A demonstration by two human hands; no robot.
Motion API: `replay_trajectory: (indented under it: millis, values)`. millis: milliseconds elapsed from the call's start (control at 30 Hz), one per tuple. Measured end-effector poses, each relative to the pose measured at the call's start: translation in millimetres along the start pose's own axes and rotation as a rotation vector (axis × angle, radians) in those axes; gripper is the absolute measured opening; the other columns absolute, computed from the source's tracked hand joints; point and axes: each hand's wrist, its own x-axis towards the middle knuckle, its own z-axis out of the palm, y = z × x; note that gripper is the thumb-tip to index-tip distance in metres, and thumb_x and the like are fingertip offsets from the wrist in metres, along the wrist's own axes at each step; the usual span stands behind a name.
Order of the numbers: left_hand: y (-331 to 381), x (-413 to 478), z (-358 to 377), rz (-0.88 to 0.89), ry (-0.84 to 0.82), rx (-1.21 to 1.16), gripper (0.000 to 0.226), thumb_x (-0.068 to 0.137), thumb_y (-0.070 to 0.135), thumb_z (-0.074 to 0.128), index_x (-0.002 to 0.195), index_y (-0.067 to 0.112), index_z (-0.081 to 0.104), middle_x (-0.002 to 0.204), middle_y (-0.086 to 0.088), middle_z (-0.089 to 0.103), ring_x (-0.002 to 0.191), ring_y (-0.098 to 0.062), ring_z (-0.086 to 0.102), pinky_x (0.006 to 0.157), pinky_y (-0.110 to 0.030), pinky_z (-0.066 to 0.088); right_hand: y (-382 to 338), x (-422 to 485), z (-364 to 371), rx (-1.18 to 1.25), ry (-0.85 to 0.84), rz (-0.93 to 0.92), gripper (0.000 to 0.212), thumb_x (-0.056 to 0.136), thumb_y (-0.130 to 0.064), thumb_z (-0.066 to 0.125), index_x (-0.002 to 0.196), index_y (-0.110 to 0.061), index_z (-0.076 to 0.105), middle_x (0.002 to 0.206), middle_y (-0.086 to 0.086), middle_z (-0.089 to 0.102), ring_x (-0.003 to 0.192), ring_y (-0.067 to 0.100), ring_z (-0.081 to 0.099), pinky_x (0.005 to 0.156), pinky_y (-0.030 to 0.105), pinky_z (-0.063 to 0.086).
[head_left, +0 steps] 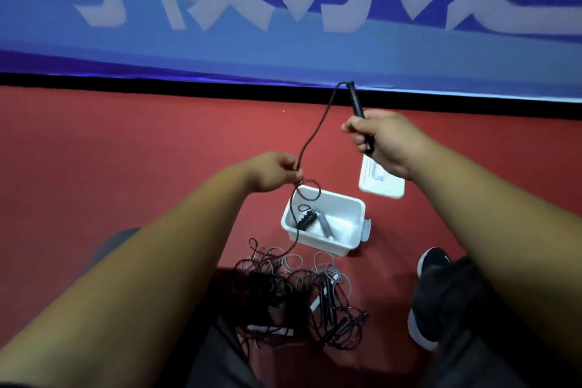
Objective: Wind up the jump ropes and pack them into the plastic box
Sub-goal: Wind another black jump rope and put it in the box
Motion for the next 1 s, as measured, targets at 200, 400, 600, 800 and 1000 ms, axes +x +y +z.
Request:
replay_trajectory:
  millis: [200,400,600,800,1000]
  values:
    - [41,-15,-20,-0.014,0.103,-0.435,0.016,0.108,0.021,0.057,0.096,0.012,0.062,0.089,-0.018,0.071,0.082,-0.029,0.076,0.081,-0.044,0.06,-15,-10,-21,-0.025,0.139,0.032,0.007,0.107,-0.025,0.06,0.101,-0.021,0.058,0.08,0.002,0.064,0.051,0.013,0.042,0.051,0.026,0.036]
    - [76,-17,-17,-0.023,0.323,-0.493,0.019,0.113,0.03,0.041,0.11,0.015,0.053,0.086,-0.02,0.076,0.06,-0.032,0.073,0.056,-0.04,0.061,28,-20,-6,-0.2,0.123,0.178,0.016,0.105,-0.031,0.063,0.094,-0.019,0.063,0.074,-0.002,0.063,0.051,0.013,0.043,0.051,0.026,0.04]
    - [27,12,1,-0.07,0.608,0.035,0.015,0.108,0.029,0.051,0.101,0.018,0.058,0.088,-0.016,0.068,0.078,-0.039,0.07,0.069,-0.046,0.061,50,-3,-4,0.008,0.228,0.454,0.021,0.109,-0.029,0.052,0.092,-0.021,0.061,0.065,-0.006,0.057,0.051,0.011,0.041,0.049,0.022,0.042]
    - [21,25,-9,-0.078,0.424,-0.032,0.039,0.104,0.044,0.055,0.091,0.009,0.066,0.088,-0.004,0.072,0.085,-0.023,0.062,0.074,-0.033,0.044,57,28,-25,0.293,0.387,0.6,0.024,0.107,-0.02,0.046,0.085,-0.021,0.056,0.067,-0.007,0.055,0.047,0.007,0.043,0.047,0.019,0.043]
    - [22,29,-13,0.044,0.378,0.122,0.048,0.093,0.057,0.069,0.08,0.012,0.059,0.062,-0.007,0.068,0.058,-0.016,0.066,0.057,-0.026,0.042,70,44,-33,0.47,0.5,0.621,0.017,0.099,-0.011,0.039,0.09,-0.021,0.051,0.064,-0.006,0.051,0.04,0.01,0.034,0.05,0.02,0.038]
